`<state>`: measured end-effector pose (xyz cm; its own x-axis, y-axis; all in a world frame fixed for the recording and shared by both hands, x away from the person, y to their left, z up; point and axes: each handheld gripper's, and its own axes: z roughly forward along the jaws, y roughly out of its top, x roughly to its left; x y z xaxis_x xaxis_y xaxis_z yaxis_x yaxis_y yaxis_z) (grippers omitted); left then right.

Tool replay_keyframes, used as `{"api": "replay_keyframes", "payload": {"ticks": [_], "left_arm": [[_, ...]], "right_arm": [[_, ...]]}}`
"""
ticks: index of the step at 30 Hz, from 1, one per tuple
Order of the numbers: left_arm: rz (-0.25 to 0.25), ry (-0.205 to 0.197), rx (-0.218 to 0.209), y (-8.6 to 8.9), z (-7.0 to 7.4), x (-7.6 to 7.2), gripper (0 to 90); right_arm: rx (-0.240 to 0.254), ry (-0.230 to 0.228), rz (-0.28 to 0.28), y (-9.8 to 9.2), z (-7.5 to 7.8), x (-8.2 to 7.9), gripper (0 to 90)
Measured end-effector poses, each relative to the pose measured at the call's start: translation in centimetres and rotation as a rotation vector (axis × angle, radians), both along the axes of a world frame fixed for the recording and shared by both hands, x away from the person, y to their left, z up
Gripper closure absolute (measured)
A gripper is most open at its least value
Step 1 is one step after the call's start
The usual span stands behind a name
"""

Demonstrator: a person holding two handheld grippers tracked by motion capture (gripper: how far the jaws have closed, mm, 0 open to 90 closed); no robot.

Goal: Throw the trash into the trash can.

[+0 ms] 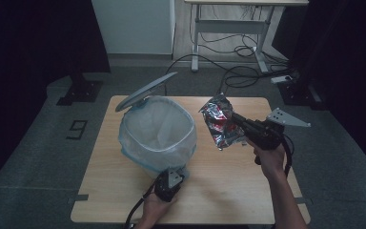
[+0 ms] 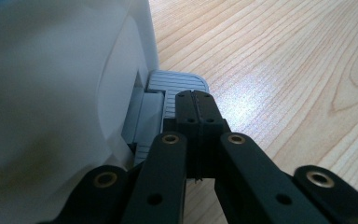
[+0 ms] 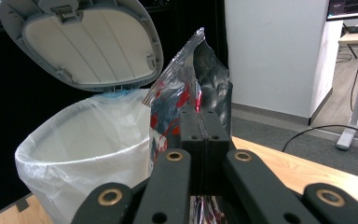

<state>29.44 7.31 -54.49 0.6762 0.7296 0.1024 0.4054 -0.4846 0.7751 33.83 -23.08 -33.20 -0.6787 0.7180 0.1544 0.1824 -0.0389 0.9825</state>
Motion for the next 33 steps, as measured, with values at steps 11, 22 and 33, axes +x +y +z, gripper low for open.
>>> {"api": "replay_keyframes", "payload": {"ticks": [11, 22, 33], "left_arm": [[0.002, 0.001, 0.000, 0.0, 0.0, 0.0, 90.0], [0.001, 0.000, 0.000, 0.0, 0.0, 0.0, 90.0], [0.002, 0.002, -0.006, 0.0, 0.0, 0.0, 90.0]], "right_arm": [[-0.004, -0.005, 0.013, 1.0, 0.6, 0.4, 89.5], [-0.003, -0.010, 0.020, 1.8, 1.2, 0.6, 89.6], [-0.001, -0.013, 0.025, 2.5, 1.7, 0.7, 89.6]]}}
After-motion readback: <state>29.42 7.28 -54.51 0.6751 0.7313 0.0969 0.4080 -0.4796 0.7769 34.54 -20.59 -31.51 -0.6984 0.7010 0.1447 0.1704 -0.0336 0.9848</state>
